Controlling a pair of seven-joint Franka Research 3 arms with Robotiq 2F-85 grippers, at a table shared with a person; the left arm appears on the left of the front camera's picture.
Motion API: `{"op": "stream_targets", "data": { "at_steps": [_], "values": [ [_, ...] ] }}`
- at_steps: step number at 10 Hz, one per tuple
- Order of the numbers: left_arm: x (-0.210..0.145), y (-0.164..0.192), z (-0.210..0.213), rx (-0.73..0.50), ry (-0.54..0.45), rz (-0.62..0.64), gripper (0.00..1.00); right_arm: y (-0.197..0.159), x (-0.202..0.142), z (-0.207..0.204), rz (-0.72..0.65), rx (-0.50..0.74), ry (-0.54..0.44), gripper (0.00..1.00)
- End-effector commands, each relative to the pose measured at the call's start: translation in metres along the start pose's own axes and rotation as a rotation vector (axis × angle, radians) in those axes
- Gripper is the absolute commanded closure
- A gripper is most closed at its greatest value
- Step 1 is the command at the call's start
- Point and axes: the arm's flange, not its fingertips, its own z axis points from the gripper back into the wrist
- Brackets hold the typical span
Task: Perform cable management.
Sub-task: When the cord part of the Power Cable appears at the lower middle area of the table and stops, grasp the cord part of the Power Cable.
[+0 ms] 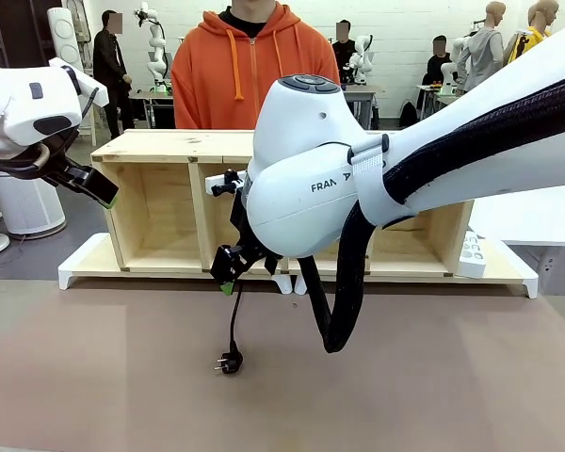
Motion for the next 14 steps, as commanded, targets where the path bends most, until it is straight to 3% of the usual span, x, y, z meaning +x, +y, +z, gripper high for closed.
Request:
{"op": "stream_targets", "data": {
  "at_steps": [1, 3, 5, 8, 10, 14],
  "values": [
    [0.002, 0.000, -0.002, 0.002, -0.011, 0.000, 0.00, -0.001, 0.001, 0.000, 0.001, 0.007, -0.005, 0.00],
    [0.002, 0.000, -0.002, 0.002, -0.011, 0.000, 0.00, 0.000, 0.000, 0.000, 0.000, 0.000, 0.000, 0.00],
    [0.002, 0.000, -0.002, 0.002, -0.011, 0.000, 0.00, 0.009, 0.015, -0.030, -0.005, 0.164, -0.020, 0.00],
    [0.002, 0.000, -0.002, 0.002, -0.011, 0.000, 0.00, 0.021, 0.017, -0.045, -0.093, 0.244, 0.007, 0.00],
    [0.002, 0.000, -0.002, 0.002, -0.011, 0.000, 0.00, 0.029, 0.011, -0.055, -0.148, 0.236, 0.075, 0.00],
    [0.002, 0.000, -0.002, 0.002, -0.011, 0.000, 0.00, 0.035, 0.012, -0.084, -0.281, 0.079, 0.181, 0.00]
  ]
}}
